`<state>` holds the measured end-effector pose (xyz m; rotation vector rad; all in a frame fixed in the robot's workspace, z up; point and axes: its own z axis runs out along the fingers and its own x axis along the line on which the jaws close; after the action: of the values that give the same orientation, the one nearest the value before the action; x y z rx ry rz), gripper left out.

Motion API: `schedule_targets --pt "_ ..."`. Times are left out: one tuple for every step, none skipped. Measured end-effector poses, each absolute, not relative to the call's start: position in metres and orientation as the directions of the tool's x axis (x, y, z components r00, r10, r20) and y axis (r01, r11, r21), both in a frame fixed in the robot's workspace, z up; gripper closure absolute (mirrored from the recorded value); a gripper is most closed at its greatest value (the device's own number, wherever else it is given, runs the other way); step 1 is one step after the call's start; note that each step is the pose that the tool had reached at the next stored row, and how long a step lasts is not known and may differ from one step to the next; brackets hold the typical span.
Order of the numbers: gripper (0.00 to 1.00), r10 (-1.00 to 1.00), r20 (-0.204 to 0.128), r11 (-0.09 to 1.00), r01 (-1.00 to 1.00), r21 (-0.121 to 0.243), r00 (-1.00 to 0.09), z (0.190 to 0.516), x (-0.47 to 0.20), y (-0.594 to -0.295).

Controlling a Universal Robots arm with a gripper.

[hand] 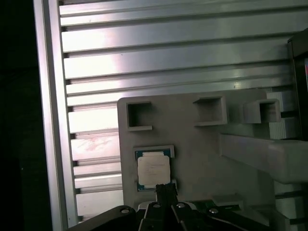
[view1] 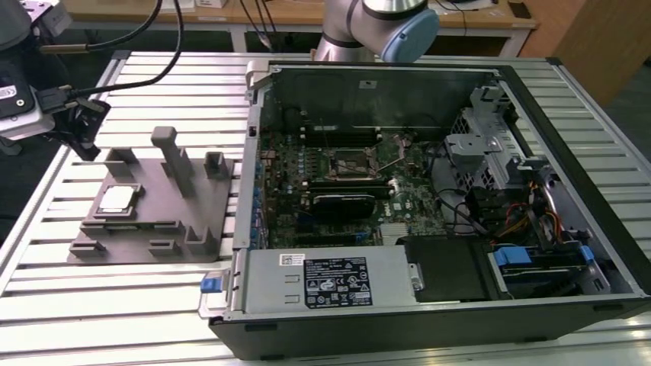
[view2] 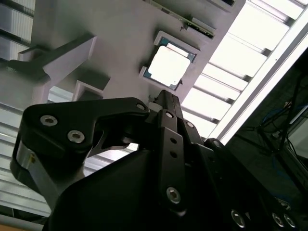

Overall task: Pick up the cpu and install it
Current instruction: 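Pick up the cpu and move it towards the insertion slot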

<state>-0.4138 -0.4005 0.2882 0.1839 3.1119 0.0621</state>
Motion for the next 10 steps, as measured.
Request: schedule_targets --pt "0.89 0.118 -0.021 0.992 0.117 0.041 -0.993 0.286 -0.414 -0.401" --pt "0.89 0.118 -0.021 0.992 0.117 0.041 -0.993 0.285 -0.414 -0.401" --pt "0.89 0.118 -0.021 0.992 0.117 0.041 -0.993 0.283 -0.414 -0.401" --pt "0.89 0.118 -0.021 0.992 0.117 0.041 -0.993 0.281 -0.414 -0.401" --pt "0.89 0.118 -0.021 0.992 0.117 0.041 -0.993 0.279 -0.414 -0.402" --pt "0.89 0.118 -0.021 0.992 0.117 0.041 -0.993 0.277 -0.414 -0.402" --pt "0.89 0.118 -0.021 0.992 0.117 0.041 -0.993 0.276 -0.414 -0.402" --pt "0.89 0.118 -0.021 0.992 0.117 0.041 -0.993 0.274 -0.414 -0.402" --pt "0.89 0.118 -0.021 0.992 0.117 0.041 -0.993 0.272 -0.414 -0.402" --pt "0.89 0.118 -0.021 0.992 0.117 0.041 -0.993 0.27 -0.414 -0.402"
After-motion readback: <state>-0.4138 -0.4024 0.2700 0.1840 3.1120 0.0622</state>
